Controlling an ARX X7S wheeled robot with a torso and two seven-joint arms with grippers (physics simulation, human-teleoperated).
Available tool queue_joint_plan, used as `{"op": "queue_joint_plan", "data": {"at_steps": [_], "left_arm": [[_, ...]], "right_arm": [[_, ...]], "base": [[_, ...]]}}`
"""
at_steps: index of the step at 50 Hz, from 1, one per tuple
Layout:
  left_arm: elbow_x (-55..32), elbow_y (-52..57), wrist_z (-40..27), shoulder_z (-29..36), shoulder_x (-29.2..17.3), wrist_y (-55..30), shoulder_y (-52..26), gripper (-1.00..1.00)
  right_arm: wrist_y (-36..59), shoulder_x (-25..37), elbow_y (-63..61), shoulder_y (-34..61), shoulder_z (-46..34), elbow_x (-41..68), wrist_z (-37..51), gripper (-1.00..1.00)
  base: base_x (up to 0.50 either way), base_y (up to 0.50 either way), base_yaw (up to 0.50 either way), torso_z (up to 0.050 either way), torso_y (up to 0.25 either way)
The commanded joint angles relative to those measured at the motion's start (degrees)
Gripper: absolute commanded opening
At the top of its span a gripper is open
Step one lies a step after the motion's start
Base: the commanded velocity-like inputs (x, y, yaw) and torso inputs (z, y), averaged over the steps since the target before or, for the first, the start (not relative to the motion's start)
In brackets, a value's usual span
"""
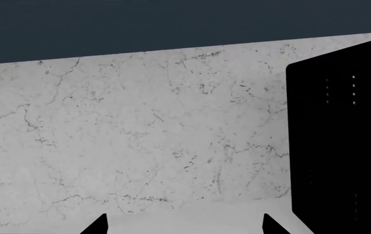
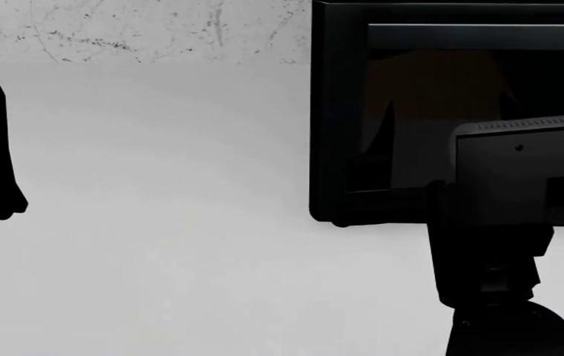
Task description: Turn on the toaster oven by setting the timer.
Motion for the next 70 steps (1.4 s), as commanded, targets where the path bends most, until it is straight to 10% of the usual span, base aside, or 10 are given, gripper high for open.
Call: {"op": "queue_joint_plan", "data": {"at_steps": [1,25,70], "left_arm": [[-0.30,-0.15,-0.13,-0.11,-0.29,0.36,0.03,1.00],[-0.70,-0.76,-0.56,0.83,-0.32,1.29,0.10,1.00],[-0.83,-1.72,-1.05,2.17,-1.69,3.36,1.14,1.00]], "right_arm": [[0.33,0.02,0.01,0.24,-0.33,0.08,0.51,1.00],[12.21,0.90,-3.42,12.58,-3.21,0.48,2.29,1.00],[5.99,-1.39,18.12,25.92,-7.69,-0.38,0.84,1.00]], "base": [[0.00,0.00,0.00,0.000,0.000],[0.00,0.00,0.00,0.000,0.000],[0.00,0.00,0.00,0.000,0.000]]}}
